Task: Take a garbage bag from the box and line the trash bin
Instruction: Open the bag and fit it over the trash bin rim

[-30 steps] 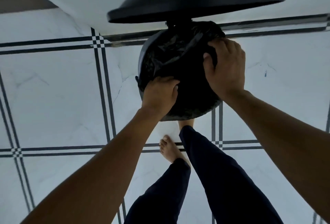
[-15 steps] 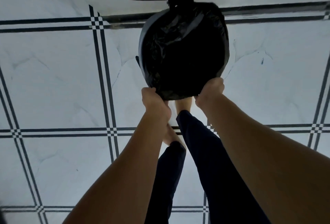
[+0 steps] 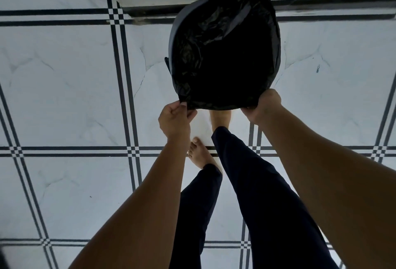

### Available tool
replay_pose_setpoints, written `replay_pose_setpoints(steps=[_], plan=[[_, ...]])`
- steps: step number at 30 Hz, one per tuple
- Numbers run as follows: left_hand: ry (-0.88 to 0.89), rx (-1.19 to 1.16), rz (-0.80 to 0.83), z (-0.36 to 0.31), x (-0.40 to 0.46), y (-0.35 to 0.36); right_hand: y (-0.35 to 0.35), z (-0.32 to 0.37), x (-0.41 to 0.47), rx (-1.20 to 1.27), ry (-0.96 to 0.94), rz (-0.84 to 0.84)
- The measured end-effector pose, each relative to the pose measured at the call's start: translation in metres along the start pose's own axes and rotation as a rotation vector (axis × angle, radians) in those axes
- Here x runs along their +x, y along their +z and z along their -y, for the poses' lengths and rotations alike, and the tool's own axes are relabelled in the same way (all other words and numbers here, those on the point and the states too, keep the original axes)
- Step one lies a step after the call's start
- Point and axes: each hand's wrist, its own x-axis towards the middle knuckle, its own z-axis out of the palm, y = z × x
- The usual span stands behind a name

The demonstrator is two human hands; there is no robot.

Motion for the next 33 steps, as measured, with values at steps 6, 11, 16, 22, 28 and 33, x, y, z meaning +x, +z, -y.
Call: replay_pose_setpoints(steps=[6, 11, 16, 22, 28, 33], plan=[[-0.115, 0.090, -0.164, -0.002, 0.022, -0.006, -0.009, 0.000, -0.001, -0.055, 0.058, 0.037], [-0.326, -0.143, 0.048, -0.045, 0.030, 0.017, -0.003, 0.008, -0.004, 0.044, 0.039, -0.029], [-0.381, -0.389, 0.178, -0.065, 0.012, 0.030, 0.011, 0.015, -0.004, 0.019, 0.054, -0.076], [-0.315, -0.537, 0.112, -0.053, 0.029, 0.019, 0.024, 0.021, -0.004, -0.454, -0.231, -0.244], [0.603, 0.290, -0.187, -0.058, -0.007, 0.025, 0.037, 0.041, -0.003, -0.441, -0.808, -0.491], [0.766, 1.142, 0.007, -0.085, -0.005, 0.046, 0.047, 0.045, -0.010, -0.744, -0.941, -0.366]])
